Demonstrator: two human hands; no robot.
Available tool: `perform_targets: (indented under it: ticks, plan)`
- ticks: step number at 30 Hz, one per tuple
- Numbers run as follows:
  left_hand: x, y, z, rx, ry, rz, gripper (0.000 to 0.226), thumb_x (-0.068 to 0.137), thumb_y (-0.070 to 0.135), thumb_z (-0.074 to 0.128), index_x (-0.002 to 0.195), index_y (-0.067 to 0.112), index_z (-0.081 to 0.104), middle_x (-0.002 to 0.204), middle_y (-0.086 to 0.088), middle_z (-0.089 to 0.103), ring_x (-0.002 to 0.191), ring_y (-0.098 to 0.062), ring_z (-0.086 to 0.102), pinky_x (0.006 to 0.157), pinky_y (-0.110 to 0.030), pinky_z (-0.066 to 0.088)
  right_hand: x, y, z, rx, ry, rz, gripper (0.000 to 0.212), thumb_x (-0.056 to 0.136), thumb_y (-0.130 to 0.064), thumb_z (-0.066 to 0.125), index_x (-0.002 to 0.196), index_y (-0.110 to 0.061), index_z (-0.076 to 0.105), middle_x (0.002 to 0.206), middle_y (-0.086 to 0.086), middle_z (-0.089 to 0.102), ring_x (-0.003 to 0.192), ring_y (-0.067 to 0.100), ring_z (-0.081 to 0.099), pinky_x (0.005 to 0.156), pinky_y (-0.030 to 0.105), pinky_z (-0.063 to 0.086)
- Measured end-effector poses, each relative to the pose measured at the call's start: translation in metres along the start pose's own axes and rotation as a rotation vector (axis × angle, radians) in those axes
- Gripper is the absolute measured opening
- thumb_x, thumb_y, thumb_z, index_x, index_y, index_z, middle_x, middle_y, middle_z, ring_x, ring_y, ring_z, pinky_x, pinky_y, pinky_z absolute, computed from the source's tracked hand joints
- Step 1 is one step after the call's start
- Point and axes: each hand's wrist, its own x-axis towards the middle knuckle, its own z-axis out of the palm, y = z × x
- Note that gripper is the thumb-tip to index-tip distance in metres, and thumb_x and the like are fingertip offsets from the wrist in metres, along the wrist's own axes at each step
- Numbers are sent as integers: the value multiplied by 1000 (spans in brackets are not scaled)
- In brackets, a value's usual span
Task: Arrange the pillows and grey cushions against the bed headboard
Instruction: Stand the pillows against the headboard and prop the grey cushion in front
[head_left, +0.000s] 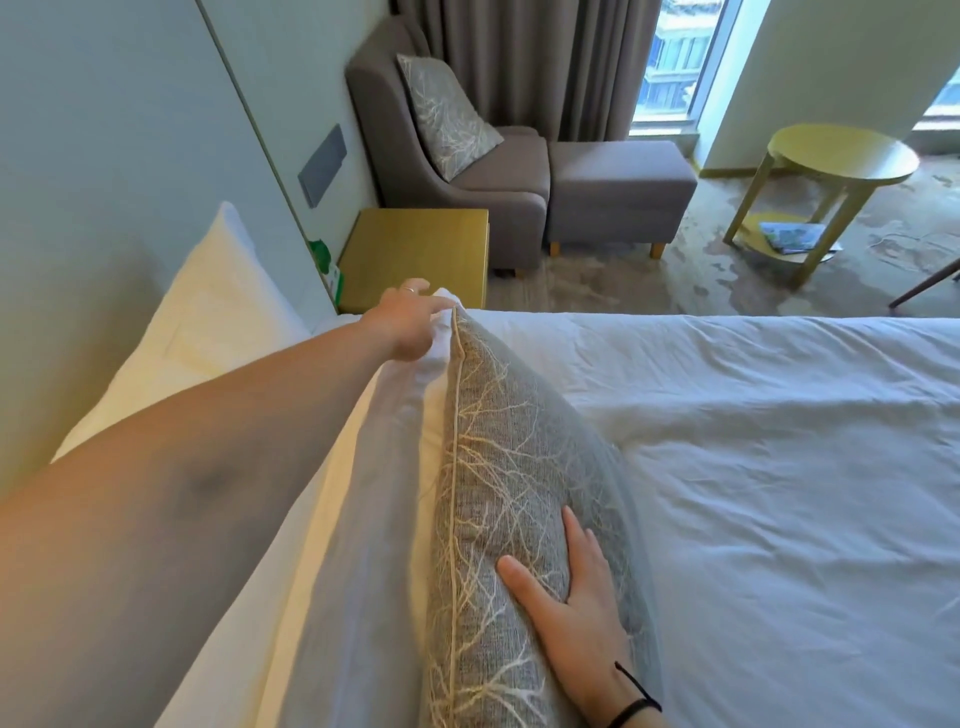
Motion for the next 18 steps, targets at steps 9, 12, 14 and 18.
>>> perform_targets:
  ticks: [9, 12, 14, 18]
  plan:
    - [15, 8, 9, 302, 347, 65, 25, 94, 1, 48, 109, 10, 64, 101, -8, 64, 86, -29, 63, 73, -41, 55, 2, -4, 10, -45, 42, 69, 95, 38, -103, 47, 117, -85, -3, 159, -25, -1, 148, 10, 1, 115, 64, 8]
    - [23, 3, -14, -270, 423, -329, 33, 104, 25, 39, 110, 6, 64, 99, -13, 67, 89, -31, 65, 75, -41, 52, 1, -2, 11, -65, 46, 64, 95, 39, -103, 45, 117, -84, -6, 159, -25, -4, 148, 10, 0, 114, 66, 7]
    - [30, -12, -35, -746, 374, -595, 38, 102, 23, 41, 131, 4, 55, 129, -17, 61, 115, -33, 60, 91, -40, 51, 1, 0, 13, -68, 51, 60, 96, 39, -103, 44, 119, -83, -6, 159, -25, -5, 148, 10, -1, 114, 67, 6]
    - [14, -24, -38, -1128, 205, -735, 27, 103, 24, 41, 120, 3, 48, 99, -14, 67, 81, -27, 67, 75, -39, 58, 2, 3, 17, -83, 59, 68, 99, 41, -104, 42, 123, -81, -8, 158, -27, -6, 148, 10, -1, 112, 69, 5]
